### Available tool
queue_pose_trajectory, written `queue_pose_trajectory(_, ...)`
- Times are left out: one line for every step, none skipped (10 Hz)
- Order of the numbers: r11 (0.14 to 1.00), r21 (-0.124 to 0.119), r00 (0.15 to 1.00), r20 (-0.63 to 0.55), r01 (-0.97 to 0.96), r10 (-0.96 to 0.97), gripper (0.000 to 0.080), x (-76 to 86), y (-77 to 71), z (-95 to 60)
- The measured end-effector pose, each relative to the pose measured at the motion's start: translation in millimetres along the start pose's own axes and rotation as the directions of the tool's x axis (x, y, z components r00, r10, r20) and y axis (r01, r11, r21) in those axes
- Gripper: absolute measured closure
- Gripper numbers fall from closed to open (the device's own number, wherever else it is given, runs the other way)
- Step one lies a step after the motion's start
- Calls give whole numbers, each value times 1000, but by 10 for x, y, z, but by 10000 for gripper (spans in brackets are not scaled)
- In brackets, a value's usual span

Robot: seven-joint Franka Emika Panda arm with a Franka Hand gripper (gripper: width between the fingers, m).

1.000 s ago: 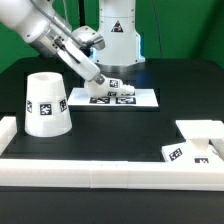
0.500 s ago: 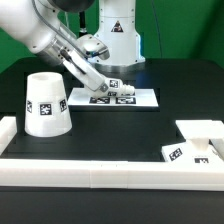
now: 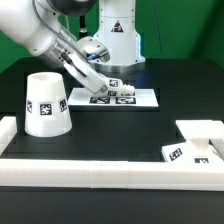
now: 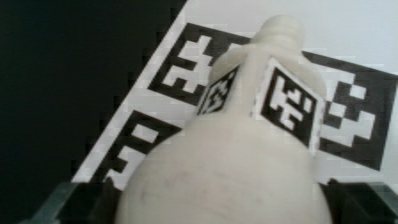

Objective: Assemble lamp

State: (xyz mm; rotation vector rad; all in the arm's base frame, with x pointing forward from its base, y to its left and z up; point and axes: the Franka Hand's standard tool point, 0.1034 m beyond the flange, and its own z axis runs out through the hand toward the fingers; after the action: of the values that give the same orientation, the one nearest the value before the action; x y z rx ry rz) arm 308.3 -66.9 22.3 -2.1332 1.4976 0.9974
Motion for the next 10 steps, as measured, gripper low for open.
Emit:
queue_pose_trajectory(1000, -1, 1000, 0, 2, -2, 225, -4, -5, 4)
queue_pose_trajectory(1000, -4, 1000, 0, 5, -5, 225, -13, -15, 12)
queue_pose_trajectory(1000, -8, 1000, -2, 10, -10, 225, -19, -30, 14)
queue_pose_trajectory(1000, -13, 1000, -1, 20, -20, 225, -33, -65, 1)
queue_pose_trajectory(999, -18, 999, 14, 33, -33, 225, -82, -124, -25)
queue_pose_trajectory(998, -33, 998, 41, 47, -46, 225, -183, -202, -70)
queue_pose_trajectory(997, -49, 996, 64, 60, -57, 223, -333, -344, -125)
queue_pose_trajectory(997, -58, 996, 72, 48, -44, 223, -447, -480, -164)
queue_pose_trajectory(997, -65, 997, 72, 40, -36, 223, -551, -629, -218)
queue_pose_trajectory(997, -72, 998, 70, 8, -3, 223, -654, -832, -290)
